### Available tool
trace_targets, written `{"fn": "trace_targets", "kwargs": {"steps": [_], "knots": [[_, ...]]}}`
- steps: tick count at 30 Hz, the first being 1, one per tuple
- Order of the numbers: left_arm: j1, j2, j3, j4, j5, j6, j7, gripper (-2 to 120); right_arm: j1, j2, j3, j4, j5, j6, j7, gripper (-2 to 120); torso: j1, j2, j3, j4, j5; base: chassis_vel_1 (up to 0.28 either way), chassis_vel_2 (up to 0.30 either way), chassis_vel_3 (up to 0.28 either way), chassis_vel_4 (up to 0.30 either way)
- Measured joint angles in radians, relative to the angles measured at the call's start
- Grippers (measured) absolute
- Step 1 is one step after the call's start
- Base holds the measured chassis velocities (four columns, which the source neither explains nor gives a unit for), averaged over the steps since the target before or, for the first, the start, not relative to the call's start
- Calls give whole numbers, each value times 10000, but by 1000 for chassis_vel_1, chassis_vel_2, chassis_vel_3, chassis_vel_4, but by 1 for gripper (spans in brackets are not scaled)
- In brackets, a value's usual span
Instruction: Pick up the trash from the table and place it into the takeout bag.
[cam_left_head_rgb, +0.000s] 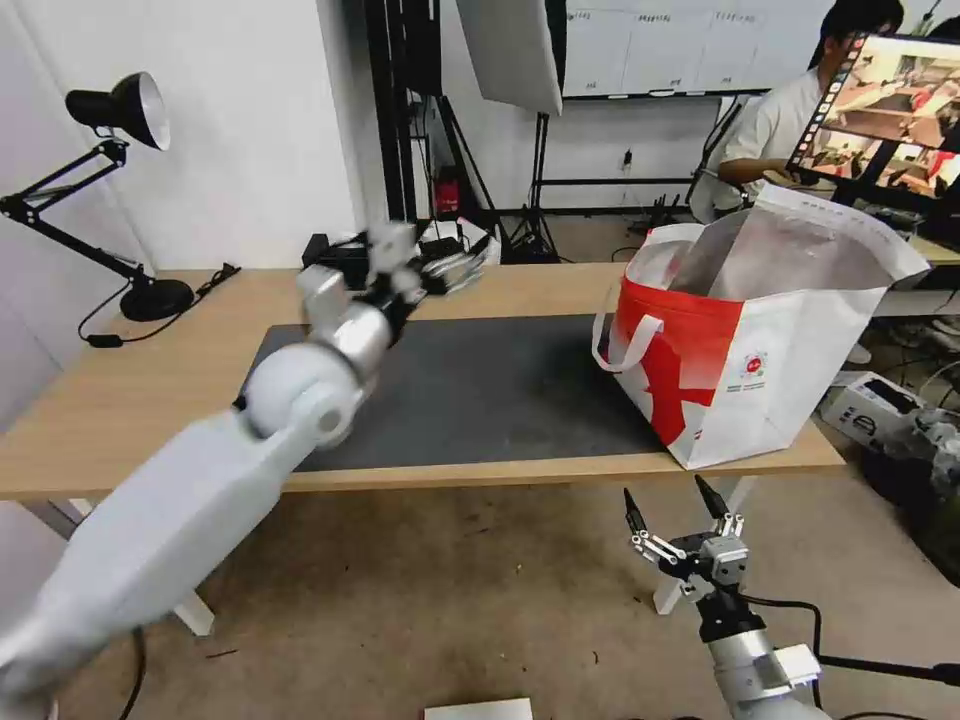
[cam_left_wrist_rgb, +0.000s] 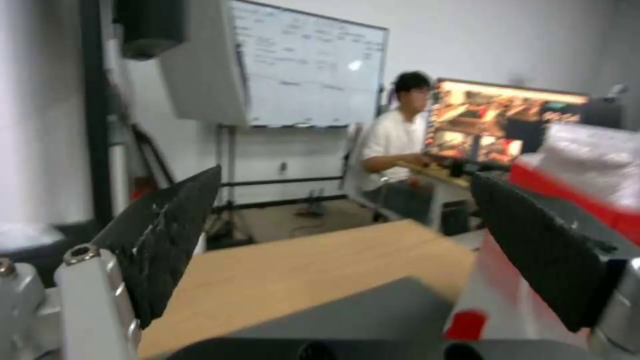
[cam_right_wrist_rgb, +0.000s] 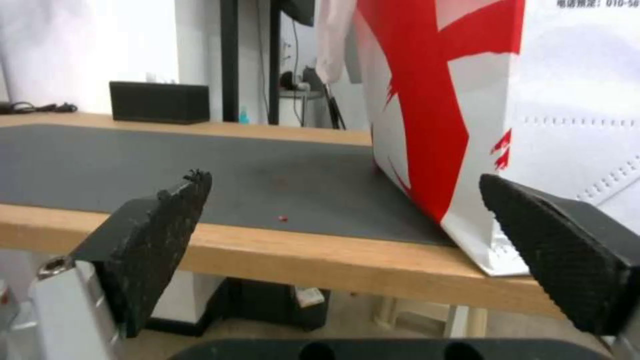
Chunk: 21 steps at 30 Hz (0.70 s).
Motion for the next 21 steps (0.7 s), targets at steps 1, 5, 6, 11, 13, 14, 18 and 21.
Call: {"fn": "trace_targets", "kwargs": {"steps": [1, 5, 6, 11, 13, 14, 18, 21], "knots": [[414, 93, -295, -92, 224, -169, 53, 100, 0, 1, 1, 0, 2, -1, 3, 100, 0, 0, 0, -1, 5, 0, 0, 0, 0], [2302, 463, -1350, -581, 1260, -882, 156, 100, 0, 1, 0, 0, 2, 0, 1, 100, 0, 0, 0, -2, 9, 0, 0, 0, 0], [2764, 462, -1623, -719, 1458, -992, 148, 100, 0, 0, 1, 0, 1, 0, 0, 100, 0, 0, 0, -1, 6, 0, 0, 0, 0], [4568, 44, -2967, -1046, 2538, -1371, 95, 100, 0, 1, 0, 0, 2, 0, 1, 100, 0, 0, 0, -2, 7, 0, 0, 0, 0], [5645, -370, -3803, -1091, 3168, -1592, 75, 100, 0, 0, 1, 0, 2, 0, 1, 100, 0, -2, 0, -3, 6, 0, 0, 0, 0], [5645, -370, -3803, -1091, 3168, -1592, 75, 100, 0, 0, 1, 0, 2, 0, 1, 100, 0, -2, 0, -3, 6, 0, 0, 0, 0], [7183, -1052, -4907, -1073, 3804, -1829, 83, 100, -1, 0, 0, 0, 2, 0, 0, 100, -1, -2, 0, 0, 6, 0, 0, 0, 0], [8065, -1620, -5558, -956, 4133, -1996, 87, 100, -1, 0, 0, 0, 2, 0, 1, 100, 0, -1, 0, -2, 5, 0, 0, 0, 0]]}}
